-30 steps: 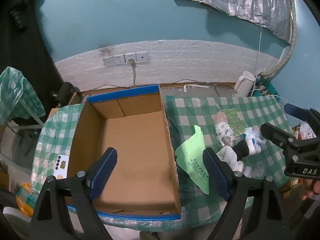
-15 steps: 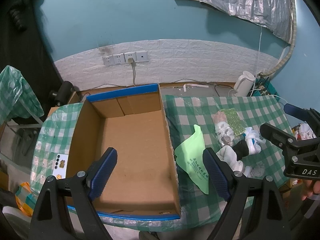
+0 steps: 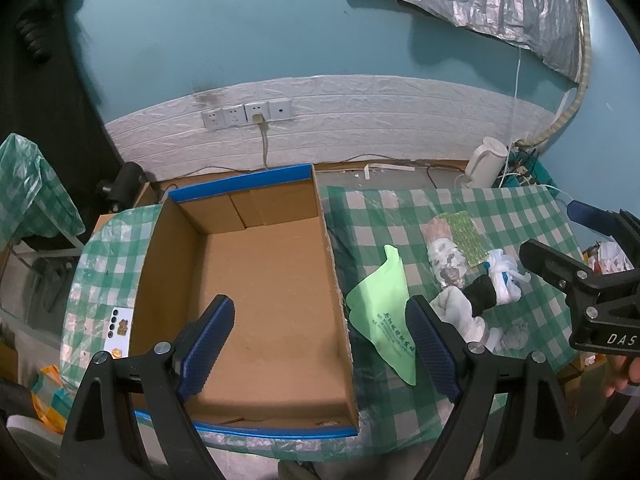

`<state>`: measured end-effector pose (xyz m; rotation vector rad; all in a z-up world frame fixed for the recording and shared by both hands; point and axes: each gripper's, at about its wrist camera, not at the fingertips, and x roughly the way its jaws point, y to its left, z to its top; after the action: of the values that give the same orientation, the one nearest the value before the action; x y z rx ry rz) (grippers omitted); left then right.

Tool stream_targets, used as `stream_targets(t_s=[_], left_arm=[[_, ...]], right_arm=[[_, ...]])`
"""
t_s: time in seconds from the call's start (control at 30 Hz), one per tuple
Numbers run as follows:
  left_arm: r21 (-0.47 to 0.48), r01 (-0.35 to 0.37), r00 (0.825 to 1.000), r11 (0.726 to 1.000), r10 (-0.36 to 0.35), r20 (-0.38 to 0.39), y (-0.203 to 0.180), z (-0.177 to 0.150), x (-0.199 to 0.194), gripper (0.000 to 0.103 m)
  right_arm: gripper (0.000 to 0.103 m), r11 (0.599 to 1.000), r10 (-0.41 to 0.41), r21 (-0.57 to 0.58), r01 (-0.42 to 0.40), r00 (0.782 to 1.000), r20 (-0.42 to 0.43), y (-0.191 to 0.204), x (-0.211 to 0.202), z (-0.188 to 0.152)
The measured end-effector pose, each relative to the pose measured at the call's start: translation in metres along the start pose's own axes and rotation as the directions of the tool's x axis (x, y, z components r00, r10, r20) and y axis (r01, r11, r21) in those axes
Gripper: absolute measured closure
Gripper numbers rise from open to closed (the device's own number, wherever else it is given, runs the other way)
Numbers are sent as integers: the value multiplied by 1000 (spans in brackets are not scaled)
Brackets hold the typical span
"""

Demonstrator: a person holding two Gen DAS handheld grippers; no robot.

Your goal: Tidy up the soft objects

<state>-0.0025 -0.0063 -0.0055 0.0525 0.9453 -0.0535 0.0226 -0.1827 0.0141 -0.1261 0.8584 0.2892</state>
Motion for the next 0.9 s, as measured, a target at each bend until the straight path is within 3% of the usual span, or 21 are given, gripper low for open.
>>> stream_targets(t_s=[0.9], left_arm=[[1, 11, 1000, 1000, -11, 1, -9, -2, 1, 15]], right_arm=[[2, 1000, -1, -2, 1, 1000, -1, -2, -1, 0]])
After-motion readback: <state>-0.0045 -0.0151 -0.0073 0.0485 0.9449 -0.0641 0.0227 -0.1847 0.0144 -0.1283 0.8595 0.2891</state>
